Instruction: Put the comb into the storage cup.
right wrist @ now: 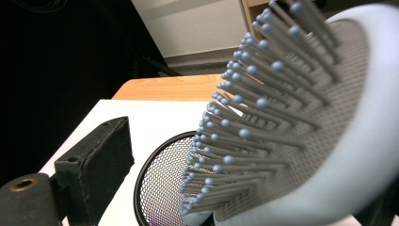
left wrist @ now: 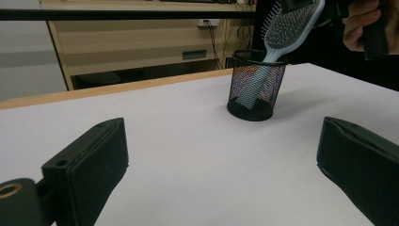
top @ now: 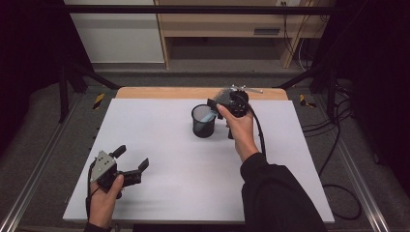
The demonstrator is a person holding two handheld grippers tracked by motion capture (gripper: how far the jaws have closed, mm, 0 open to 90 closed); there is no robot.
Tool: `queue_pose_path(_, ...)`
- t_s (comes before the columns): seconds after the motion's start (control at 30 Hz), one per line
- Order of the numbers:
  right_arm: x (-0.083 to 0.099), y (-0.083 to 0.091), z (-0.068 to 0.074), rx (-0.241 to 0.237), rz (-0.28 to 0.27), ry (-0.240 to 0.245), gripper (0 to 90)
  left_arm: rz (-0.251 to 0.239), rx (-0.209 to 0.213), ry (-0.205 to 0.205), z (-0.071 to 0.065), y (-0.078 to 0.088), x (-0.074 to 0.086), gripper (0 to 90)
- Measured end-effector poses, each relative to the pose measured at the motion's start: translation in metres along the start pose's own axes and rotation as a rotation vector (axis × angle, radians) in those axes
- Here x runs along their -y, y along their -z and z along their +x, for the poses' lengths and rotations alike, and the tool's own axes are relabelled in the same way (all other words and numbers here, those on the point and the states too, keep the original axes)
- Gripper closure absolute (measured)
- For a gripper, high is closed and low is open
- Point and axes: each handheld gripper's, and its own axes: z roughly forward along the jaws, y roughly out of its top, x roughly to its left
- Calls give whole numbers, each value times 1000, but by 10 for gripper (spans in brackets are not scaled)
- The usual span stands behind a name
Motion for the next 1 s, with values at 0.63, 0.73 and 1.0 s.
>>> queue_pose_path(0.63, -8, 21, 2, 9, -35, 47, 70, 0, -1, -1, 0, 0, 0, 27)
queue_pose_path(0.73, -8, 24, 2, 4, -35, 49, 72, 0, -1, -3, 0, 0, 0, 27)
queue_pose_path(1.0, -10, 32, -1, -9, -38, 61, 78, -1, -1, -2, 0, 0, 0, 27)
